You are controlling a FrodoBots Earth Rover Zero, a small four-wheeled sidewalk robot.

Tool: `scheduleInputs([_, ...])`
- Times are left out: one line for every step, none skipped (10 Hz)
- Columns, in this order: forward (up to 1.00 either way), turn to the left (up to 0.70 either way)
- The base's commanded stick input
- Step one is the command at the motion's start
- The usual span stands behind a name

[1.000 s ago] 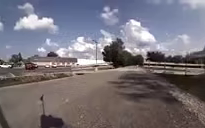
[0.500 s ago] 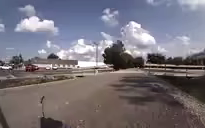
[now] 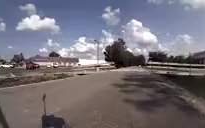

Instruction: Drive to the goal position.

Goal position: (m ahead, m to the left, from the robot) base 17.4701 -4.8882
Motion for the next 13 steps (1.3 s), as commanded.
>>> scheduleInputs([0.70,0.00])
scheduleInputs([0.70,0.00])
scheduleInputs([0.70,0.00])
scheduleInputs([0.70,0.00])
scheduleInputs([0.70,0.00])
scheduleInputs([0.70,0.00])
scheduleInputs([0.70,0.00])
scheduleInputs([0.70,0.00])
scheduleInputs([0.70,0.00])
scheduleInputs([0.70,0.00])
scheduleInputs([0.70,-0.17])
scheduleInputs([0.70,-0.35])
scheduleInputs([0.70,-0.35])
